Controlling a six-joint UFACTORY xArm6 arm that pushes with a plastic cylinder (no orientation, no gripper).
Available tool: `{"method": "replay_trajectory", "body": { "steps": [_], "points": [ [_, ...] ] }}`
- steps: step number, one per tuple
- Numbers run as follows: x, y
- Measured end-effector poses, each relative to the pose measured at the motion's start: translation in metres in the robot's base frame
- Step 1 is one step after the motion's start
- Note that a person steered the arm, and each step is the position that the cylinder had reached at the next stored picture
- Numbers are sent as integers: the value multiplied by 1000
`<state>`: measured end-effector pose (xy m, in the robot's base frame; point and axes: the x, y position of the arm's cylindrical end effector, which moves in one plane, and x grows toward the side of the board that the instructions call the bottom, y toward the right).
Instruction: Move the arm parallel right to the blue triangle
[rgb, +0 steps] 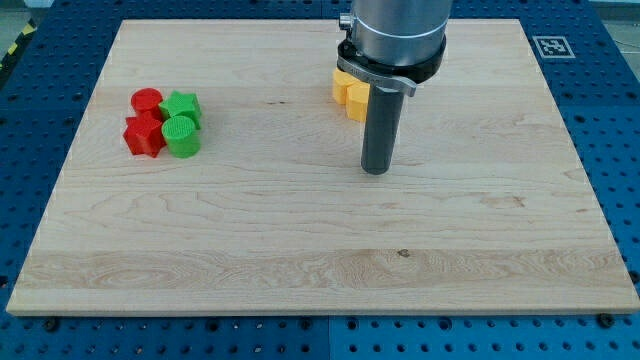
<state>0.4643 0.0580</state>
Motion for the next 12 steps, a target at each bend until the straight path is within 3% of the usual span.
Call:
{"method": "replay_trajectory", "body": {
  "steps": [4,6,9,12],
  "points": [
    [0,-1],
    [0,43],
    [-49,148],
    [-93,166]
  ]
}}
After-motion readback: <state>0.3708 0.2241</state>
